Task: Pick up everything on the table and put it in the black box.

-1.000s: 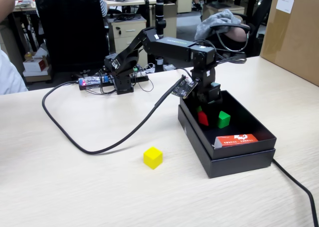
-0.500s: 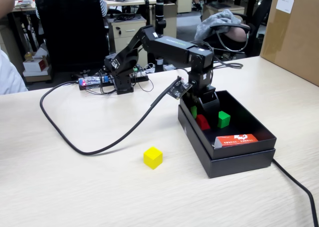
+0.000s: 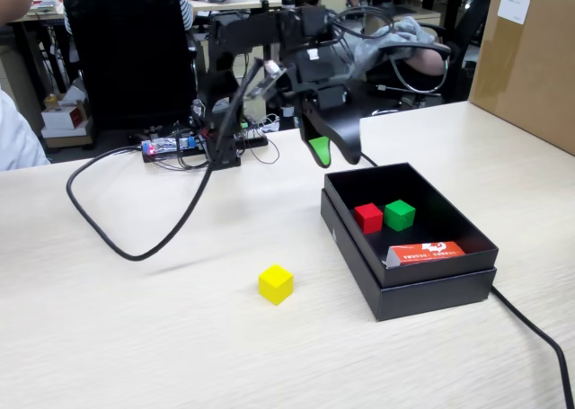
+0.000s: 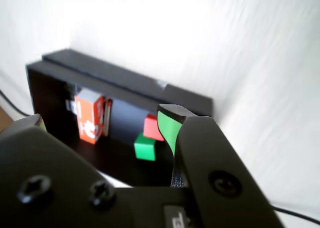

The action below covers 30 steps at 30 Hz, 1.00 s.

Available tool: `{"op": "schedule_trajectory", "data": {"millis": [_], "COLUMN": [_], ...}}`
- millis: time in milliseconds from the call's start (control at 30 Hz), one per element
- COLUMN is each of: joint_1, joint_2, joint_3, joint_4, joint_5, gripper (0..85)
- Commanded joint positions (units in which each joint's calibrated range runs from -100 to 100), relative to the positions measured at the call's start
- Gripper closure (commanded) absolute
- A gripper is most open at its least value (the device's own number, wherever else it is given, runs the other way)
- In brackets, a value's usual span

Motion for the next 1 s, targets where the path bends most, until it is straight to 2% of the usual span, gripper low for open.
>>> {"op": "schedule_trajectory", "data": {"millis": [0,200,533,767,967], "joint_1": [-2.4,-6.4,-7.4,-8.0,-8.8], "joint_2": [-12.3,-27.7,-41.9,-35.8,-17.1], "joint_3": [-2.6,-19.3,-34.5,-30.2,-18.3], "joint_4": [-0.2,-0.1,1.0,3.8,3.8], "joint_5": [-2.2,-3.6,-3.5,-3.6,-3.5], "gripper": [38.7,36.4,36.0,36.6,36.6]}}
